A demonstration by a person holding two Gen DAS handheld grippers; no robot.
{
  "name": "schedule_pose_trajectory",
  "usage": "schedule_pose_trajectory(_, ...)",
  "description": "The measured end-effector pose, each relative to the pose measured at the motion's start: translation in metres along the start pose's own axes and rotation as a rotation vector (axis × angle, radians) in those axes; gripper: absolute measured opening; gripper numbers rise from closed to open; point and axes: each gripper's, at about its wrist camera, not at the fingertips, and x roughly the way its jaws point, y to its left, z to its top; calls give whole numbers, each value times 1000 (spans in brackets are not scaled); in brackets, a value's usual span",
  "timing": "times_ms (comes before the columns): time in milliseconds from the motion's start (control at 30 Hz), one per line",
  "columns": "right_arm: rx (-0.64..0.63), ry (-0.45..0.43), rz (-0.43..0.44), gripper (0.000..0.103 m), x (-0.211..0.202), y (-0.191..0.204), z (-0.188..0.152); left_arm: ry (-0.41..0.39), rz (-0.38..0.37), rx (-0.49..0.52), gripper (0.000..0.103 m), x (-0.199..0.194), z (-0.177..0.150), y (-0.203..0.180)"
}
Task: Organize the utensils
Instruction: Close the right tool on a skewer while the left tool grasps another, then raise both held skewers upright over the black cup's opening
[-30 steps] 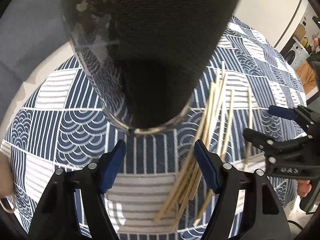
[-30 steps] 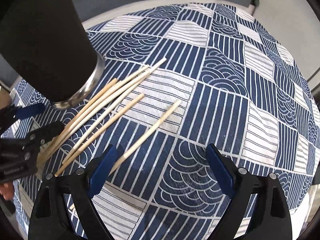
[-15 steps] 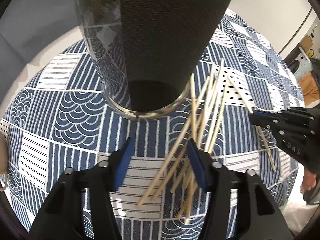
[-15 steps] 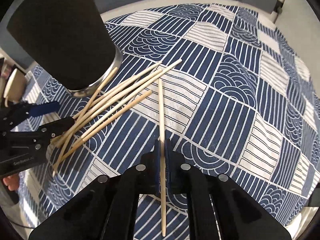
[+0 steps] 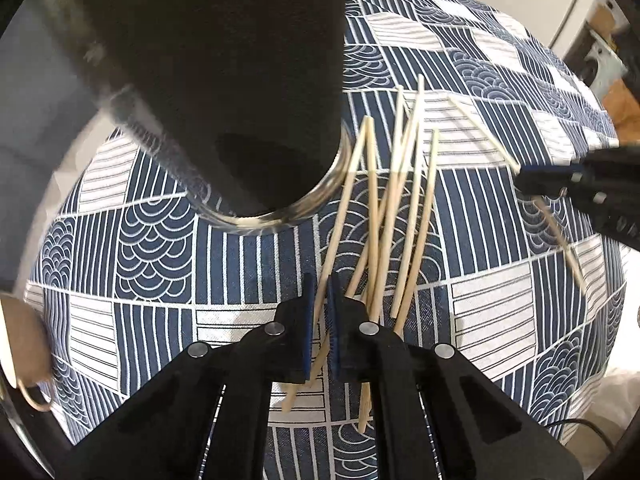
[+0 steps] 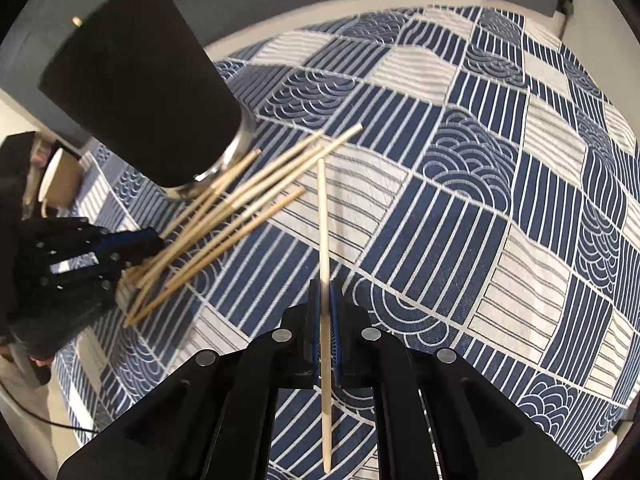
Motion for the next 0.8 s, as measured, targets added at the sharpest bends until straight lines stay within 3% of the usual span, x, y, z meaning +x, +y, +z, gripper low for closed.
schedule_pose_trajectory(33, 4, -16, 1, 5, -5, 0, -1, 9, -41, -29, 6, 0, -1, 4)
schedule_pose_trajectory(167, 30, -43, 30, 5, -16, -8, 3, 38, -89, -59, 5, -6, -10, 12)
schedule_pose_trajectory(300, 38, -62, 34, 5, -26, -15, 6, 35, -198, -180, 5, -21, -33, 21)
schedule_pose_trajectory(433, 19, -90, 67, 5, -42, -20, 11, 32, -231, -263, 5, -42, -68, 26)
schedule_pose_trajectory(667, -56, -89, 116, 5, -51, -12, 30, -1, -205, -472, 5, -71, -111, 24)
schedule_pose_trajectory(800, -149, -109, 122, 5, -65, 0, 49, -78, -160, -592, 5, -94, -124, 25)
